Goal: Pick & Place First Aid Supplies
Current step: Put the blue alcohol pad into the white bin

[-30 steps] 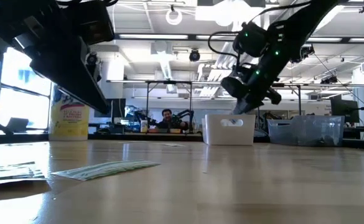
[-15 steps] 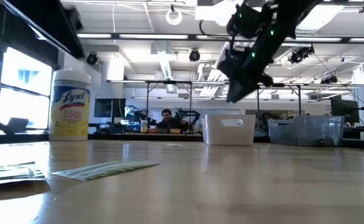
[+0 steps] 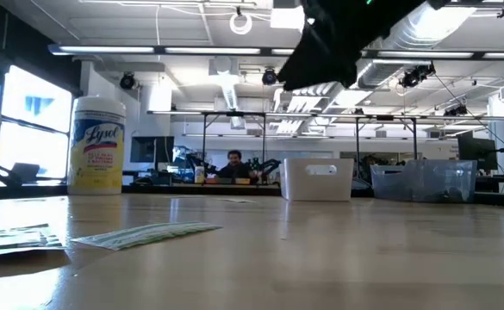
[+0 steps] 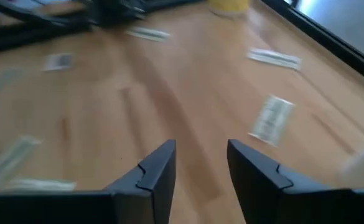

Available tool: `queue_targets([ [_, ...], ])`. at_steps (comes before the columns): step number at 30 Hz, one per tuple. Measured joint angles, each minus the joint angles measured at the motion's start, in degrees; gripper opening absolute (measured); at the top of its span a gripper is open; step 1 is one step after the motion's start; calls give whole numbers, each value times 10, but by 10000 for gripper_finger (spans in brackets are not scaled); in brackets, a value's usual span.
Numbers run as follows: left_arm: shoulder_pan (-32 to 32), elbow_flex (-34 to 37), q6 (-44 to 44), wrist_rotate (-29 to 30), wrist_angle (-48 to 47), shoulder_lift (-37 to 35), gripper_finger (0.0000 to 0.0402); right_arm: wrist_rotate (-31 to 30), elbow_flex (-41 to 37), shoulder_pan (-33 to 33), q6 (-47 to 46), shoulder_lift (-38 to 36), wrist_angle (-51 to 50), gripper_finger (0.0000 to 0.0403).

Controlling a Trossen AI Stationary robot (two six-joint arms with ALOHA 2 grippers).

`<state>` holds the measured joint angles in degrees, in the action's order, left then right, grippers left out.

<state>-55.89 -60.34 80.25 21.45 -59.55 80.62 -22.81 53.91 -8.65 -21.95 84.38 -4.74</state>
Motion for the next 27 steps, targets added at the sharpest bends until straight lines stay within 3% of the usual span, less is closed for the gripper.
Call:
queue_targets([
  [3, -9, 28, 73, -2, -26, 0, 134, -27, -11, -47, 0, 0, 43, 140],
  [7, -8, 79, 114, -43, -10, 0, 139, -68, -22, -93, 14, 0, 91, 140],
  [10, -7, 115, 131, -41, 25, 0, 157, -90, -24, -113, 28, 0, 105, 140],
  [18, -7, 182, 153, -24, 106, 0, 215, -88, -24, -118, 44, 0, 145, 140],
  [27, -7, 250, 192, -13, 169, 0, 220, -85, -24, -118, 45, 0, 144, 140],
])
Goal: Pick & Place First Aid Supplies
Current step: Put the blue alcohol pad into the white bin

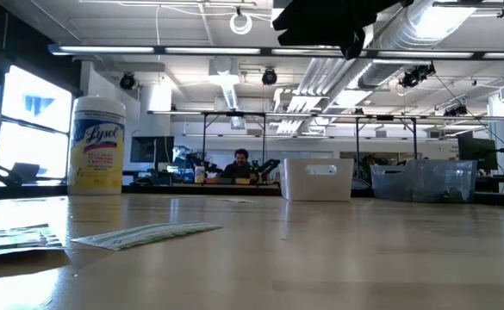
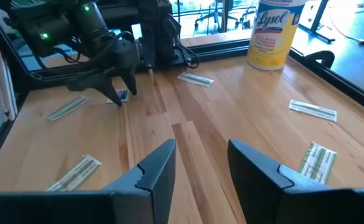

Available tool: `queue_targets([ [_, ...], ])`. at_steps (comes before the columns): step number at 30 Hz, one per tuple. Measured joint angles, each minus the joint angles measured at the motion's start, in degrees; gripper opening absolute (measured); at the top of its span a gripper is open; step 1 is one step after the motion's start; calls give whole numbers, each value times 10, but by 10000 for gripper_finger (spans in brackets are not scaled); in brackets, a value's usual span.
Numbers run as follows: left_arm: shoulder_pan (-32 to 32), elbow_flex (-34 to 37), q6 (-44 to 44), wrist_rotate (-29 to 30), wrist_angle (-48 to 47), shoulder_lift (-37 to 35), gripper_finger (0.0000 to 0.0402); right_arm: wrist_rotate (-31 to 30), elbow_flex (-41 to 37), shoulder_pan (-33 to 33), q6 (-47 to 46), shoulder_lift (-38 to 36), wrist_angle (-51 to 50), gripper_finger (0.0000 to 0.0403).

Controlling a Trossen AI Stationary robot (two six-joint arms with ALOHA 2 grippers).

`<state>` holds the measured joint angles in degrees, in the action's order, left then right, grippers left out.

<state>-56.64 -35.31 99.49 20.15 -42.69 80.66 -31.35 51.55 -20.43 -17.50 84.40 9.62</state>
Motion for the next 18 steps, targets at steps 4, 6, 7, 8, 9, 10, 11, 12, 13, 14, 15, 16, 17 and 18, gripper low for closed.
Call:
queue_targets([
  [4, -1, 4, -17, 0, 13, 5, 220, 0, 0, 0, 0, 0, -2, 140],
  [6, -1, 4, -17, -5, 14, 12, 220, 0, 0, 0, 0, 0, -2, 140],
  [7, -1, 4, -16, -9, 15, 15, 220, 0, 0, 0, 0, 0, -3, 140],
  [8, 0, 4, -13, -16, 15, 17, 219, 0, 0, 0, -3, 0, -4, 140],
  [9, 0, 4, -9, -24, 14, 17, 217, 0, 0, 0, -3, 0, -4, 140],
  [10, 0, 4, -5, -31, 12, 17, 214, 0, 0, 0, -3, 0, -4, 140],
  [11, 0, 3, -3, -35, 11, 17, 209, 0, 0, 0, -3, 0, -4, 140],
  [12, 0, 2, -1, -37, 8, 17, 204, 0, 0, 0, -3, 0, -3, 140],
  [13, 0, 0, -1, -38, 6, 17, 199, 0, 0, 0, -3, 0, -4, 140],
  [14, 0, -2, -1, -42, 5, 16, 193, 0, 0, 0, -3, 0, -4, 140],
  [15, 1, -5, -3, -46, 2, 15, 189, 0, 0, 0, -3, 0, -4, 140],
  [16, 1, -10, -8, -48, -3, 14, 185, 0, 0, 0, -3, 0, -4, 140],
  [17, 1, -15, -13, -52, -9, 14, 182, 0, 0, 0, -3, 0, -4, 140],
  [18, 1, -21, -17, -63, -15, 13, 180, -1, 0, 0, -3, 0, -4, 140],
])
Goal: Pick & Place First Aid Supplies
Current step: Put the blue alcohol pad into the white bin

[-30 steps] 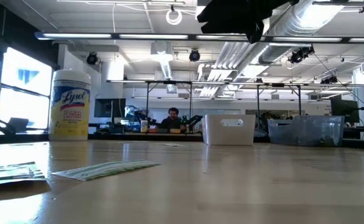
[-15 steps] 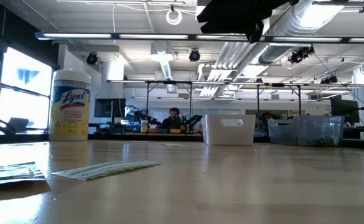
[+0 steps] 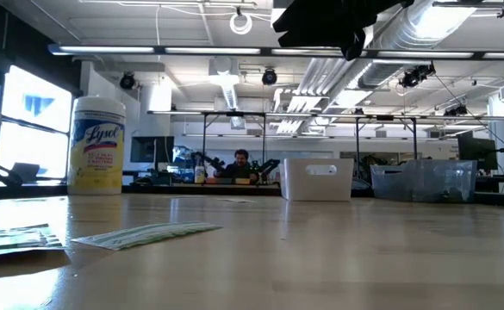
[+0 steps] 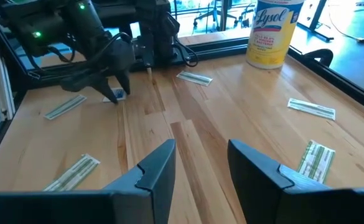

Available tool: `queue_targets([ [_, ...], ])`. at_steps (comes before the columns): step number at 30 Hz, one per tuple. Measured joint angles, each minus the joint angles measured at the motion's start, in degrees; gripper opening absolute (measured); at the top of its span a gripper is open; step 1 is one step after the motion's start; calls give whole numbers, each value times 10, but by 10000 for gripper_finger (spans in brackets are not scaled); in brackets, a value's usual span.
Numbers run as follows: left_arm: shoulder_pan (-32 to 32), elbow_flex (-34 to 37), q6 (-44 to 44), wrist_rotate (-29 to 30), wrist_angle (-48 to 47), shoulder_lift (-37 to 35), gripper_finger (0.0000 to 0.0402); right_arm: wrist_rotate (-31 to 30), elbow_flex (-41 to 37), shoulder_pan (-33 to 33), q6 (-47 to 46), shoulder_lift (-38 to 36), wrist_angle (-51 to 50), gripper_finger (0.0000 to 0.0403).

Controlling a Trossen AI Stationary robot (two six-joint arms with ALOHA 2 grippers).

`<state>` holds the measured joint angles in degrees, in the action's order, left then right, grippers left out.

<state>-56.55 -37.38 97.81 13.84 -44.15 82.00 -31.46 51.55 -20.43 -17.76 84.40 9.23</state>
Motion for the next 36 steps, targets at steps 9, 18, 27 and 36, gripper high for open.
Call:
queue_targets([
  [9, -1, -11, -9, -45, -14, 0, 178, 1, 0, 0, -1, 0, -1, 140],
  [18, -1, -45, -16, -67, -78, -14, 178, 1, 0, 0, 0, 0, -4, 140],
  [27, -1, -62, -22, -87, -62, -15, 223, 1, 0, 0, -1, 0, -5, 140],
  [36, -20, -61, -18, -102, -63, -4, 268, 2, 0, 0, -2, 0, -9, 140],
])
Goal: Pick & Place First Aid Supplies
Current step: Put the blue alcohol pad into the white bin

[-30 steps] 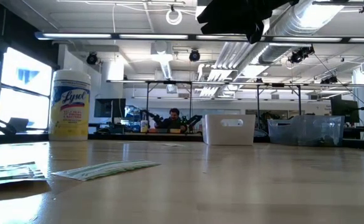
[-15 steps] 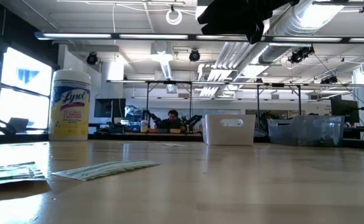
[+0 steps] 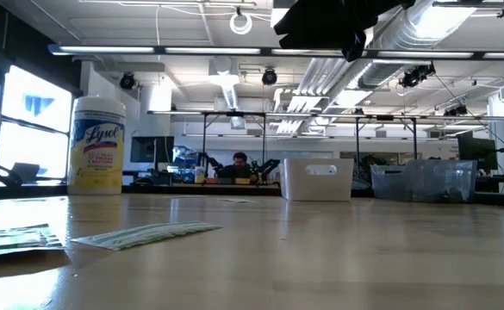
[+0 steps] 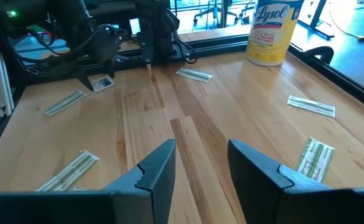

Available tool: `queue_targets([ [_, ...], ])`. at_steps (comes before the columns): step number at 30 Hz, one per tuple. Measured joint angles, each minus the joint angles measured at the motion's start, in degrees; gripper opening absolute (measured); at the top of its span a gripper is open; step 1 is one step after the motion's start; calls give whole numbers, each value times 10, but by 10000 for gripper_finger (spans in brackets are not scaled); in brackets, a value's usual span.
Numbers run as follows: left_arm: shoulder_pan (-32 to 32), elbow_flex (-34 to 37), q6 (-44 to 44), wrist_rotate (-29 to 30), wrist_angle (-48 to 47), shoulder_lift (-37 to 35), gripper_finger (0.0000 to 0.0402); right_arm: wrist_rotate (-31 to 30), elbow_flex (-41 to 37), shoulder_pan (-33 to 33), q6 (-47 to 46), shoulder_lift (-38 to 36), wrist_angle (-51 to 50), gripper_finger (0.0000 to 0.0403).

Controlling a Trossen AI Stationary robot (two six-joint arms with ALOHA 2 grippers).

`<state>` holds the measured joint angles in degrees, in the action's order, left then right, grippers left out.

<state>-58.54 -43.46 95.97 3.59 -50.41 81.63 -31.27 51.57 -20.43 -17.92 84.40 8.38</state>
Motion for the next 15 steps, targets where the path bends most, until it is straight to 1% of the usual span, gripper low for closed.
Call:
queue_targets([
  [3, -17, 0, 13, -3, -1, 10, 269, 0, 0, 0, 0, 0, 0, 140],
  [7, -35, 0, 42, 17, -1, 17, 269, 0, 0, 0, 0, 0, 0, 140],
  [11, -50, 0, 66, 13, -5, 19, 269, 0, 0, 0, 0, 0, 0, 140],
  [15, -65, 0, 109, 40, -8, 19, 269, 0, 0, 0, 0, 0, 0, 140],
])
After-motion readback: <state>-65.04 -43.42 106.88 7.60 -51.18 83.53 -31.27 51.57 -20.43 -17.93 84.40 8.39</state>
